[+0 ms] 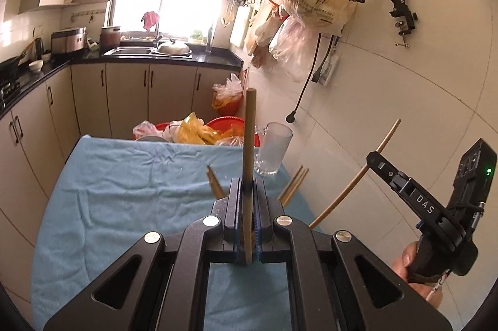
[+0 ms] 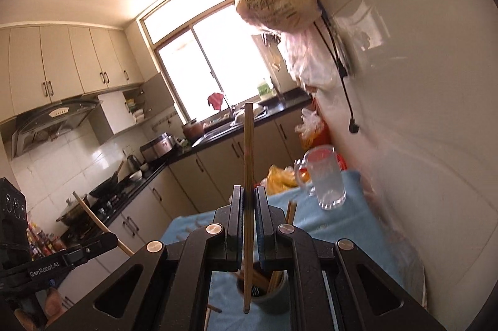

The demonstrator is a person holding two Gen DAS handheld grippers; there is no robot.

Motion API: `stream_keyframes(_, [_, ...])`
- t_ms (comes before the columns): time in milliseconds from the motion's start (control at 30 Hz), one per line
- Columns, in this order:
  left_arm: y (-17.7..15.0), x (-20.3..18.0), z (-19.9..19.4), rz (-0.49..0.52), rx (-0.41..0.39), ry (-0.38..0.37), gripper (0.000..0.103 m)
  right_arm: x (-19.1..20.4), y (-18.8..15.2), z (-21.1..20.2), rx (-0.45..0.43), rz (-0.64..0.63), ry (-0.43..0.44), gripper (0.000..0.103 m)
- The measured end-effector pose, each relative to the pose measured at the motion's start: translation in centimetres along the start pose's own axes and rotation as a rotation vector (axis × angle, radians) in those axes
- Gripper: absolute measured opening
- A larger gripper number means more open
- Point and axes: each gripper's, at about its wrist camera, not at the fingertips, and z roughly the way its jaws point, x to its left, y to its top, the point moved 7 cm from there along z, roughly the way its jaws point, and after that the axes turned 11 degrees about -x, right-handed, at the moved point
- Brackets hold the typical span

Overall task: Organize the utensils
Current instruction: 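Lower the chopstick into the holder and open the left tool while the right tool releases its own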

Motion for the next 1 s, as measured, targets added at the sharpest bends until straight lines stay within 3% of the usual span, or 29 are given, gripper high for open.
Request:
stream_keyframes(267, [0.5, -0.4, 4.7, -0.007, 0.018, 0.000, 0.007, -0.4, 0.0, 3.4, 0.002, -0.024, -0.031, 0.007])
stream_keyframes(667, [-3.7, 1.2, 9.2, -0.017, 0.126, 0.024, 0.007, -3.5, -5.2, 7.8, 0.139, -0.015, -0.070, 0.007])
stream_keyframes(1000, [-5.0, 2.2, 10.3, -0.006, 0.137, 0.049, 0.007, -4.7, -7.8, 9.4, 0.220, -0.004, -0.096, 0.008])
